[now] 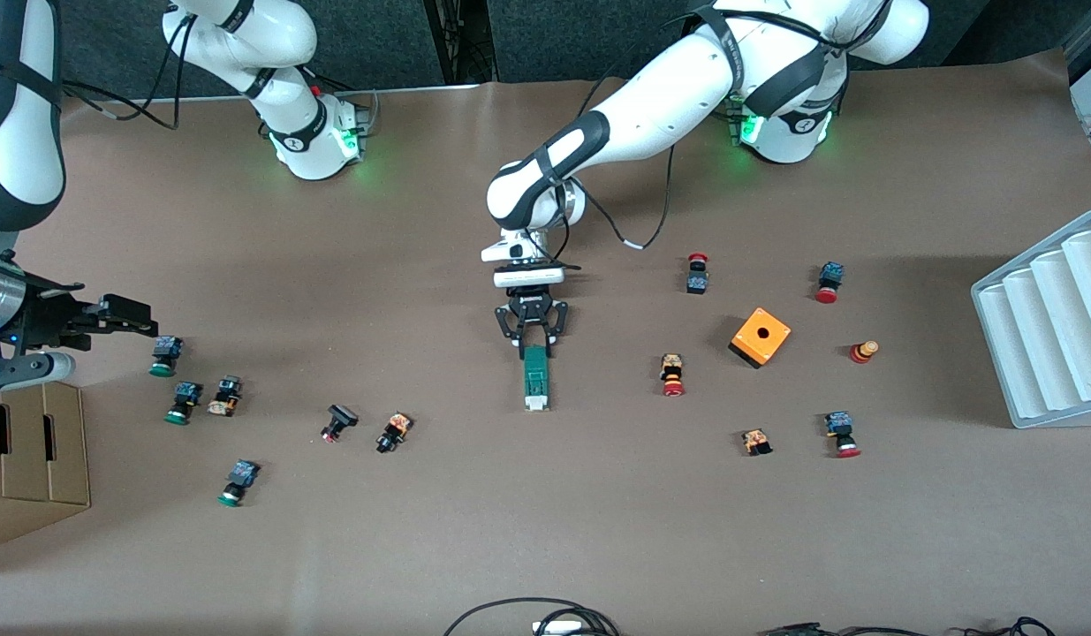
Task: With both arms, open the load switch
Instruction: 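Lower the left gripper and grasp the green switch base, then reach the right gripper toward the switch while the left gripper holds it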
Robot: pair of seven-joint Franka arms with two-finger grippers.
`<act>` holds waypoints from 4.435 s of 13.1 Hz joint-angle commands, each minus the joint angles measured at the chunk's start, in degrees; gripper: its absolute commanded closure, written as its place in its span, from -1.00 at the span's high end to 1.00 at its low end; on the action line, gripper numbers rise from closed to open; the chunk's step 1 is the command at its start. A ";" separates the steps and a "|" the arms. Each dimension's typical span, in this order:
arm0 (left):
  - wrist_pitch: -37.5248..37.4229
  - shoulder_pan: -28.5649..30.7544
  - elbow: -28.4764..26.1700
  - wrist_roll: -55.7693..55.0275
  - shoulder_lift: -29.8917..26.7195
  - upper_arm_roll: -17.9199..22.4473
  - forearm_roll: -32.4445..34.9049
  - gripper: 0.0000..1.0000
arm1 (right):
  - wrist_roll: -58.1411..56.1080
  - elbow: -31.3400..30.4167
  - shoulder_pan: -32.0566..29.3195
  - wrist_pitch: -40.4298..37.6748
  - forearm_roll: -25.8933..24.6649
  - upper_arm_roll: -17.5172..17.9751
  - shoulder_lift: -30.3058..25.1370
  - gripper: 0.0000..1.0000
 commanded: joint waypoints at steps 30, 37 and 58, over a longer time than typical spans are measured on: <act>-5.89 -5.14 2.45 -1.73 4.85 2.64 1.52 -0.06 | 0.64 1.65 8.02 4.43 3.35 0.55 1.56 1.00; -8.53 -5.75 2.45 -4.00 5.38 2.64 1.00 0.00 | -0.07 1.56 16.56 8.83 3.44 0.46 4.64 1.00; -8.53 -5.66 2.80 -4.45 5.29 2.64 1.35 -0.44 | -6.55 1.73 27.28 24.73 -0.78 0.46 11.31 1.00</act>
